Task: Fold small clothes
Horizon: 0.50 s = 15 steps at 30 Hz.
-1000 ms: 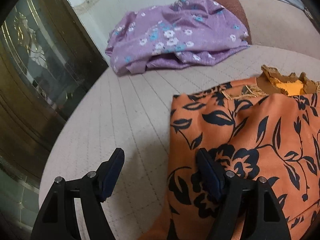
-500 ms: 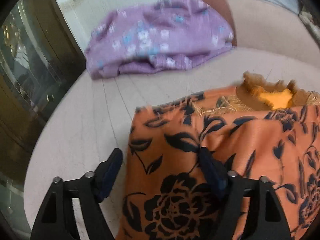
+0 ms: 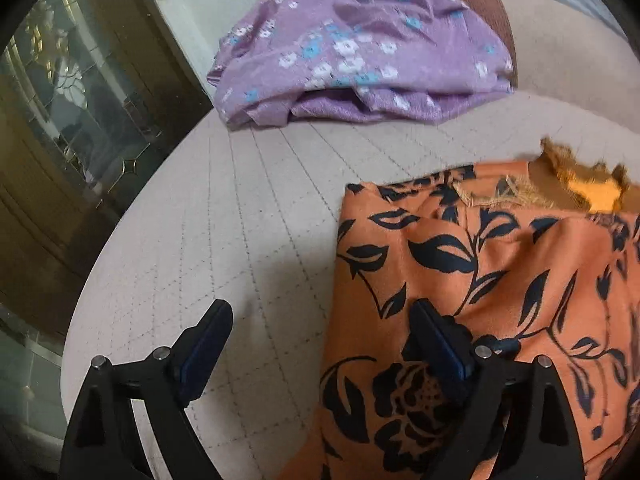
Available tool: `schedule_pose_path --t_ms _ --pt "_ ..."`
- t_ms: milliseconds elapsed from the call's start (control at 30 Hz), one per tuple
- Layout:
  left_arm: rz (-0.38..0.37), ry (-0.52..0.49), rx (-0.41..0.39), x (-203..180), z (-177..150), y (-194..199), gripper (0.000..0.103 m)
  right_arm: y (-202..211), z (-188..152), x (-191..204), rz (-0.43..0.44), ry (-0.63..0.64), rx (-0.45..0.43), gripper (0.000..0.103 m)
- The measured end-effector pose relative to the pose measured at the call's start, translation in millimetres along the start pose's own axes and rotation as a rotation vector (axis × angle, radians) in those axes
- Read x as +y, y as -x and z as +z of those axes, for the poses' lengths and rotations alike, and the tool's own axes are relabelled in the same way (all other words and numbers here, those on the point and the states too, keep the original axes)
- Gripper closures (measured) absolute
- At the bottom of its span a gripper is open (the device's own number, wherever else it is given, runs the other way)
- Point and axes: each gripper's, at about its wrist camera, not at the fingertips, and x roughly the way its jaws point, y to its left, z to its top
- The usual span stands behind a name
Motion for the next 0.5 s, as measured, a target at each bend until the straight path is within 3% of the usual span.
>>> schedule_pose_path --t_ms 200,300,400,500 --pt "-0.054 0.001 -0.062 13 -16 36 0.012 23 -12 0 0.046 -0.036 0.047 0.068" --pt "-0.071 -0.014 -0.118 20 -27 61 0.012 43 -14 -4 0.057 -0.048 0.025 0.068" --pt "-0.079 0.021 -0.185 37 -32 90 0.012 79 -2 -19 0.055 -0.11 -0.071 0.068" --pt "-0.037 0.059 -0.199 62 -40 102 0.011 132 10 -54 -0.041 -0.191 -0.231 0.068"
